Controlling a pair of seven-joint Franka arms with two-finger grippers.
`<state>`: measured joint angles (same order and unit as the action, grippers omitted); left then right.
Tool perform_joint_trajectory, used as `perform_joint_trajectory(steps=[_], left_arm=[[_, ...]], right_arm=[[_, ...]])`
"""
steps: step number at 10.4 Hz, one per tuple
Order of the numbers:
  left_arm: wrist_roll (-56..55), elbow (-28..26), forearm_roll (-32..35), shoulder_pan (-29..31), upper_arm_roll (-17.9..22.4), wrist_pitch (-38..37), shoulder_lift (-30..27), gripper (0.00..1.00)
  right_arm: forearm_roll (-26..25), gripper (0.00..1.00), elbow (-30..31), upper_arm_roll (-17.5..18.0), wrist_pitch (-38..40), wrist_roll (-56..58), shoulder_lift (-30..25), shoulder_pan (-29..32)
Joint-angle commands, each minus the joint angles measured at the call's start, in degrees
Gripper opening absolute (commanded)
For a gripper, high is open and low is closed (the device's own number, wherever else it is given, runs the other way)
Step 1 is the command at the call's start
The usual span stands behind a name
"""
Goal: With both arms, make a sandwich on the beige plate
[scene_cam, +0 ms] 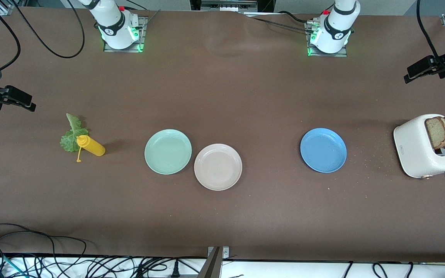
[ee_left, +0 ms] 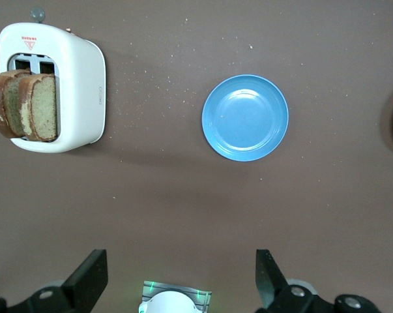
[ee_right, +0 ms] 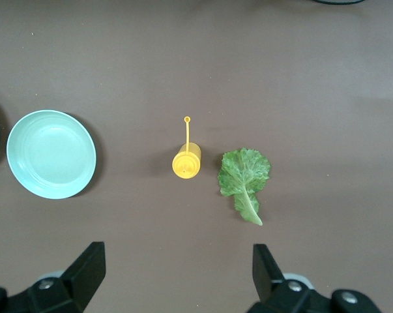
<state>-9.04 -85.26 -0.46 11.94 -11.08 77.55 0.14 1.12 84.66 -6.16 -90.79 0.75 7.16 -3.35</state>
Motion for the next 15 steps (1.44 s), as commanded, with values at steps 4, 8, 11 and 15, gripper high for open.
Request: perform_joint_trajectory(steps=[4, 8, 11, 15], left_arm=[[1.39, 1.33, 1.25, 0.10, -0.26, -1.17, 0.48, 1.00], [1.39, 1.33, 1.25, 0.10, -0.26, -1.17, 0.48, 1.00], [1.22, 1.33, 1.34, 0.10, -0.26, -1.17, 0.57, 1.00], [1.04, 1.33, 1.43, 0.10, -0.17, -1.17, 1.27, 1.00]], right_arm=[[-0.15, 1.00, 0.59, 0.01, -0.01, 0.65, -0.30, 0.01], [-0.15, 1.00, 0.59, 0.01, -0.01, 0.74, -0.21, 0.10], [-0.15, 1.00, 0.59, 0.01, -0.01, 0.74, -0.21, 0.01], [-0.15, 1.00, 0.59, 0.01, -0.01, 0.74, -0.21, 0.01]])
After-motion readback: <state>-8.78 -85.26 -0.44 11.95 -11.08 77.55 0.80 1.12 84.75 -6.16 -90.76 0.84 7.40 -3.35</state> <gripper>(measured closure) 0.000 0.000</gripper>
